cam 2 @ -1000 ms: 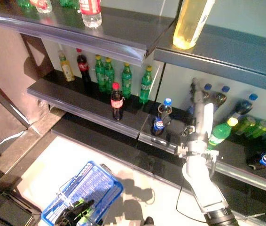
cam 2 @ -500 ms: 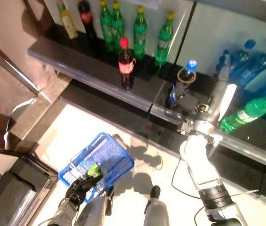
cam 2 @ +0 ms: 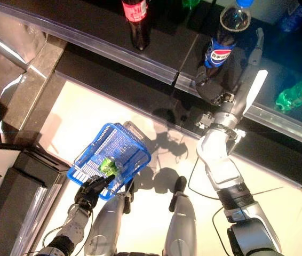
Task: Pick up the drink and place into the basket.
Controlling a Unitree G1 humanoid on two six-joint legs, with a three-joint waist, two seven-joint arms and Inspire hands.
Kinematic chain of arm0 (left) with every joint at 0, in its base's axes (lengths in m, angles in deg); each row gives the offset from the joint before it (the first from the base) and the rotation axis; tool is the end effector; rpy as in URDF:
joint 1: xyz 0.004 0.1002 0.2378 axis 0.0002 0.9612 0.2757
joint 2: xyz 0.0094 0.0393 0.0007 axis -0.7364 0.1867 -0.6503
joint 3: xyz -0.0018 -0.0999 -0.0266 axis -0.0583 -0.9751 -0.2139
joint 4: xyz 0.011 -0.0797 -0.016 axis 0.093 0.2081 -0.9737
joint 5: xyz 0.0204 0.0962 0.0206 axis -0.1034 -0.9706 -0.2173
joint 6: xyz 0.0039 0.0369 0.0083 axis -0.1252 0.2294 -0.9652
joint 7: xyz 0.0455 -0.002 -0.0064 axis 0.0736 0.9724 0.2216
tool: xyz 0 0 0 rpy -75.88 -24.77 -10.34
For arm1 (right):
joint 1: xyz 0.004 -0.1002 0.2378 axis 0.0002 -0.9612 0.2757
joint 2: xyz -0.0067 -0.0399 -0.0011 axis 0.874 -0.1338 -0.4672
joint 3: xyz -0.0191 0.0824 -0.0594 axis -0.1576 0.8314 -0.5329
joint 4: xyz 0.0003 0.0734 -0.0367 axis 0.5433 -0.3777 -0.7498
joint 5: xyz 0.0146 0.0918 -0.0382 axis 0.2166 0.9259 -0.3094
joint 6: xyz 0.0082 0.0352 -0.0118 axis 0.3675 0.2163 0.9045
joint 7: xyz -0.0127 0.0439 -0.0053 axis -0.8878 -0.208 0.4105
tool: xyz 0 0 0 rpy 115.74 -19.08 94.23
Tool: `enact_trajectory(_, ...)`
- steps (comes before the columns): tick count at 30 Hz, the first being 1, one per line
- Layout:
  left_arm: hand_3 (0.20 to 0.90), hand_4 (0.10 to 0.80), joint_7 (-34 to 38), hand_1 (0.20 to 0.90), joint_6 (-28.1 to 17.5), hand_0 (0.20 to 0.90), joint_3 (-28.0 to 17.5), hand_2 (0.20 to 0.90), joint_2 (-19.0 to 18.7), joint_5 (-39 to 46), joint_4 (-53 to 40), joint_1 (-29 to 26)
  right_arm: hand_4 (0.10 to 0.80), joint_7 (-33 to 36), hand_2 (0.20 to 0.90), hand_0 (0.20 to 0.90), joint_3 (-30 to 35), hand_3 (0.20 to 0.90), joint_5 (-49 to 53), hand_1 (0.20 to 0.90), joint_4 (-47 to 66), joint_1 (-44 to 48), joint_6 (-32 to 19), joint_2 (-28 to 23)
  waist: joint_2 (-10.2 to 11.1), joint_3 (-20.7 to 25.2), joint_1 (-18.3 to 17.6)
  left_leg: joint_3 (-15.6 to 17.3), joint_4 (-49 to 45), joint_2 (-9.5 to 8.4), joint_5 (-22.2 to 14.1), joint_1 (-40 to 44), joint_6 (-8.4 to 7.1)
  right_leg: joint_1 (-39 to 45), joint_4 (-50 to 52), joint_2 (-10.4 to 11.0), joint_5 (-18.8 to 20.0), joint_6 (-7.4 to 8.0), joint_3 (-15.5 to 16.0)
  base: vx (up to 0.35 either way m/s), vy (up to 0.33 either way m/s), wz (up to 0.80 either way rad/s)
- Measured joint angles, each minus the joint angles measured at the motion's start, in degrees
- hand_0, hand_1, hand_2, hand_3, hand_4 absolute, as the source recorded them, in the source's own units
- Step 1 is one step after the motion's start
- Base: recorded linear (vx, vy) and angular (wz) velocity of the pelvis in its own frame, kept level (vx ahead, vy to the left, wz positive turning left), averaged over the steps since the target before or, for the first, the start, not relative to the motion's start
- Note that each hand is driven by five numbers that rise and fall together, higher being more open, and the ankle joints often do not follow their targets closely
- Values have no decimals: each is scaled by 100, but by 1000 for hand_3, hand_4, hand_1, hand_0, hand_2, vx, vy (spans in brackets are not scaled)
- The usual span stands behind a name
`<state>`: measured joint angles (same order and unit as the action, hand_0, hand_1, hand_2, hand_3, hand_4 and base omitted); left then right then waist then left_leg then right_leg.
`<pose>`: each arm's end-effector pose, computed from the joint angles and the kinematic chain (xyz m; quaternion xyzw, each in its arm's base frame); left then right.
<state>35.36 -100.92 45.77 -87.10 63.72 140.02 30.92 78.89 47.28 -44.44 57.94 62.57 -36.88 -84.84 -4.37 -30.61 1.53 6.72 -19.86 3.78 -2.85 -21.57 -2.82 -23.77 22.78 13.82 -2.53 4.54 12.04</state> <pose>0.1945 0.1760 -0.0624 -0.2812 0.2460 0.1527 0.9149 0.2895 -0.1712 0.1729 -0.0612 -0.2997 -0.2838 0.9088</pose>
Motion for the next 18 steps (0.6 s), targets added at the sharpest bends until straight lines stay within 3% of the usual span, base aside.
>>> enact_trajectory(8, 200, 100, 5, 300, -22, 300, 19, 300, -9, 20, -71, -18, 800, 155, 900, 900, 7, 900, 142, 900, -5, 179, 0, 113, -10, -4, 14, 47, -1, 23, -1, -155, 0, -242, 6, -36, 12, -18, -115, 37, 2, -6)
enact_trajectory(18, 200, 100, 6, 300, 9, 300, 195, 300, -13, 118, -227, -19, 800, 163, 900, 900, 225, 900, 674, 900, -289, 1031, 1, 94, -133, -17, 143, 61, -20, 34, 10, -279, -17, -413, 57, -48, 31, -69, -139, 40, -7, -3)
